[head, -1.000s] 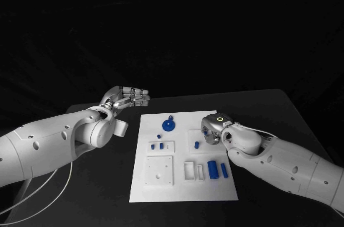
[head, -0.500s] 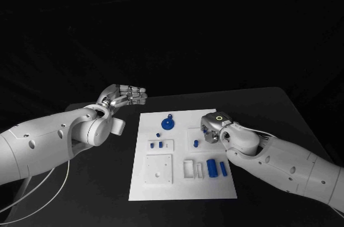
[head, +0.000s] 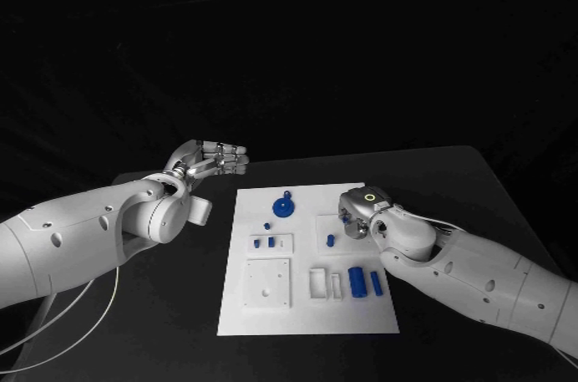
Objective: Assemble the parts on the task board
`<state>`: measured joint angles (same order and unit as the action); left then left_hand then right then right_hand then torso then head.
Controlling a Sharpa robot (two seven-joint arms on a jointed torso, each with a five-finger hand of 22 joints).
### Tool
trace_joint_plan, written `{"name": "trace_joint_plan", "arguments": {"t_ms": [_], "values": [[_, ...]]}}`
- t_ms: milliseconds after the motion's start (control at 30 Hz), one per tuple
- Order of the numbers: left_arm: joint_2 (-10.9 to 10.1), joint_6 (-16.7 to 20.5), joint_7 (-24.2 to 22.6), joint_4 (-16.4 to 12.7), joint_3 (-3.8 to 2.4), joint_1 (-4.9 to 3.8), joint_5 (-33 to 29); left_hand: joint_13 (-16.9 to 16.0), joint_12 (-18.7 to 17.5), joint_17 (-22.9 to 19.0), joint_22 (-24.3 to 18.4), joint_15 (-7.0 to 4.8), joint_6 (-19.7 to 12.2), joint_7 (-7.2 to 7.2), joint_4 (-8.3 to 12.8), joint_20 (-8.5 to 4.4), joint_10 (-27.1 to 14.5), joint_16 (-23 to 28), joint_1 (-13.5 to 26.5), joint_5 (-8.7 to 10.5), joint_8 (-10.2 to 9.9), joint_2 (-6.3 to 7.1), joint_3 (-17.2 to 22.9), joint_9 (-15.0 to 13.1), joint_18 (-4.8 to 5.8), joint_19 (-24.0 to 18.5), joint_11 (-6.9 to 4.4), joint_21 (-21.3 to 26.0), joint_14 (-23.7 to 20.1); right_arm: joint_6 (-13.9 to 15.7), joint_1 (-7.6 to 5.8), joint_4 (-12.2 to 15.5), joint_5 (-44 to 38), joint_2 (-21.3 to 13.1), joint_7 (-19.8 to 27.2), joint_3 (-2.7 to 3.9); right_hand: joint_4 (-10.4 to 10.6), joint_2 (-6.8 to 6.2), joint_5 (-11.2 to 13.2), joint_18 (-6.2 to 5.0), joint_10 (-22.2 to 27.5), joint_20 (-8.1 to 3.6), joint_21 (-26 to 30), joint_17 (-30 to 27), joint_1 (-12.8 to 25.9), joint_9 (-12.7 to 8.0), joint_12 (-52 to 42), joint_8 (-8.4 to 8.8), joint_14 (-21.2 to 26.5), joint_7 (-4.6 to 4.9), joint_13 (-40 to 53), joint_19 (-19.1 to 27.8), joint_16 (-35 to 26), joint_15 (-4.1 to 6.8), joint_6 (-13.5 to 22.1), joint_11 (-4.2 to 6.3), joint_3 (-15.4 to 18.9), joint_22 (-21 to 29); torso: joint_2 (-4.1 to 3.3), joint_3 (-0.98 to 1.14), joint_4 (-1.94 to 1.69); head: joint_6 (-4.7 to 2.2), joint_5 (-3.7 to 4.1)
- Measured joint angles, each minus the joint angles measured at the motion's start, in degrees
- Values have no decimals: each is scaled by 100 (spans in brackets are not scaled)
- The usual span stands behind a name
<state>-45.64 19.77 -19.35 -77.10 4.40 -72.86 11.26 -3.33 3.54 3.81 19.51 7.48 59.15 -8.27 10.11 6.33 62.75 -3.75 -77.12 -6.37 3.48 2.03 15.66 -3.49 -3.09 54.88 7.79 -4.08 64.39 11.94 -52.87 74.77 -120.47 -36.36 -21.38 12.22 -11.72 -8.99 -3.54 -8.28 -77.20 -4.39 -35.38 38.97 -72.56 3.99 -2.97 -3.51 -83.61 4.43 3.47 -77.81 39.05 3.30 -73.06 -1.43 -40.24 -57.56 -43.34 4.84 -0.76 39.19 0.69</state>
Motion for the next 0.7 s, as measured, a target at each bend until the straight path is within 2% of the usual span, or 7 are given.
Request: {"name": "trace_joint_plan", "arguments": {"t_ms": [200, 500, 600, 700], "values": [[6, -2, 1, 24, 0, 0, -1, 0, 0, 0, -17, 0, 0, 0, 0, 0, 0, 0, 0, 0, 0, 0, 0, 0, 0, 0, 0, 0, 0, 70, 5, -27, -5, 20, 0, -2, -50, 35, 0, 51, -53, -51, 35, -3, 8, -1, -26, 1, 9, -10, 0, -56, 22, 11, -49, 10, 30, -179, 3, 2, 0, 17, -13], [26, -4, 1, 112, 0, 0, -1, 0, 0, 0, -34, 0, 0, 0, 16, 0, 0, 0, 0, 0, 0, 0, -16, 0, 1, 0, 0, 0, 0, 171, 21, 43, -7, 7, -16, -7, -72, 65, 5, 123, -74, -72, 176, -12, 37, 0, -27, 15, -1, -11, 1, -132, 55, 40, -87, 29, 23, -401, 9, 4, -3, 34, -77], [36, -5, 1, 147, 0, -1, -1, 0, 0, 0, -35, 0, 0, 0, 16, 0, 0, 0, 0, 0, 0, 0, -16, 0, 0, 0, 0, 0, 0, 201, 21, 142, 3, -17, -18, 22, -72, 64, 5, 127, -75, -72, 242, -12, 37, 0, -27, 17, -1, -26, 26, -173, 55, 40, -102, 30, 24, -501, 10, 4, -6, 36, -92], [47, -6, 1, 183, 0, -1, -2, 0, 0, 0, -35, 0, 0, 0, 16, 0, 0, 0, 0, 0, 0, 0, -16, 0, 0, 0, 0, 0, 0, 231, 20, 272, 22, -43, -17, 82, -84, 64, 21, 128, -75, -81, 300, -17, 37, 4, -27, 19, -1, -28, 30, -205, 56, 40, -105, 30, 15, -631, 11, 0, -5, 37, -107]]}}
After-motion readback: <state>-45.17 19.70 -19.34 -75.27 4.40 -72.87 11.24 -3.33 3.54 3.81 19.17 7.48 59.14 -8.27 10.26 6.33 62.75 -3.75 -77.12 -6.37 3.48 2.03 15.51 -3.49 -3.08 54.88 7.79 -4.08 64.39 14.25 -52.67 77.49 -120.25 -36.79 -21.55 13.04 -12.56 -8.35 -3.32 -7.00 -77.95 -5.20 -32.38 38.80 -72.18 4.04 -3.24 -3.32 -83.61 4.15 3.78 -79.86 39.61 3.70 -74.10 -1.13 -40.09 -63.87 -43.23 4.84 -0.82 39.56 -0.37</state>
